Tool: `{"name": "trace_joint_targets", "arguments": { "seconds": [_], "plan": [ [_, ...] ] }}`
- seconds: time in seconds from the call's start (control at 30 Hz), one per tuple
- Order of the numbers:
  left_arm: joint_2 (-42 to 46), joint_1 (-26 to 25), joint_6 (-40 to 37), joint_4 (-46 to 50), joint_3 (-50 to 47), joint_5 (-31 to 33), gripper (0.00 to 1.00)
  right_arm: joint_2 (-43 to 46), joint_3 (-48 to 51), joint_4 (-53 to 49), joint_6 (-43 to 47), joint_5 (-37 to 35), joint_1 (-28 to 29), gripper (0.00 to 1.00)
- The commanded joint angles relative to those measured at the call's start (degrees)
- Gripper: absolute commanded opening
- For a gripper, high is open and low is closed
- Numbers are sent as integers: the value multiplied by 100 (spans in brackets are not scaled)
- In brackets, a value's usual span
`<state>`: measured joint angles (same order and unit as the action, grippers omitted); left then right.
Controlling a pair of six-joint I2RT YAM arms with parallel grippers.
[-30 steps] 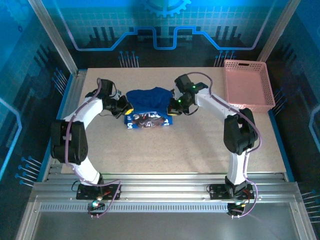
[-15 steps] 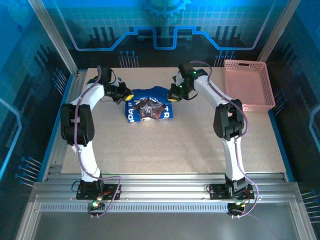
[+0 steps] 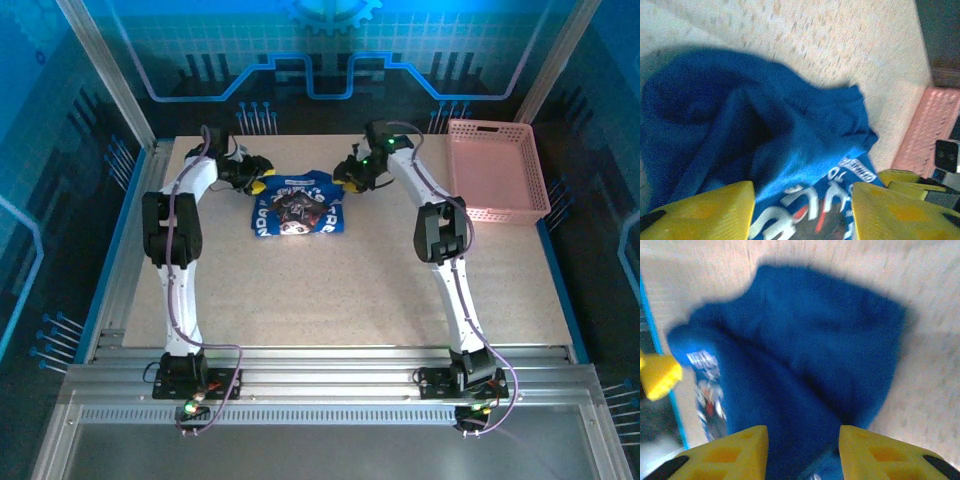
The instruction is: Fold and stack the t-shirts
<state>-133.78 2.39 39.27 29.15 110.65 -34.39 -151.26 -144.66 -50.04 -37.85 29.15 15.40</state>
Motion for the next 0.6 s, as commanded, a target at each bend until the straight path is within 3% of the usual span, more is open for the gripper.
{"name": "trace_joint_targets", "arguments": {
  "seconds": [0.0, 0.13, 0.27, 0.33, 0.43, 0.5, 0.57],
  "plan": [
    [41, 142, 552, -477, 681, -239, 62, 14, -802, 719, -820, 478, -395, 53],
    [516, 338, 709, -574, 785, -117, 70, 703, -631, 149, -285, 369, -448, 55],
    [1242, 326, 184, -279, 257, -101, 71, 1980, 1109, 154, 280, 154, -196, 48],
    [1690, 252, 39, -394, -457, -173, 62, 2558, 2233, 690, 229, 232, 69, 35],
    [2203, 50, 64, -883, -1549, -406, 34, 2799, 3053, 1030, 38, 147, 390, 14],
    [2254, -111, 135, -1115, -1975, -483, 23, 2724, 3370, 1440, -138, 187, 497, 9],
    [2117, -218, 278, -1426, -2244, -499, 18, 2450, 3318, 1599, -235, 188, 543, 7]
  ]
}}
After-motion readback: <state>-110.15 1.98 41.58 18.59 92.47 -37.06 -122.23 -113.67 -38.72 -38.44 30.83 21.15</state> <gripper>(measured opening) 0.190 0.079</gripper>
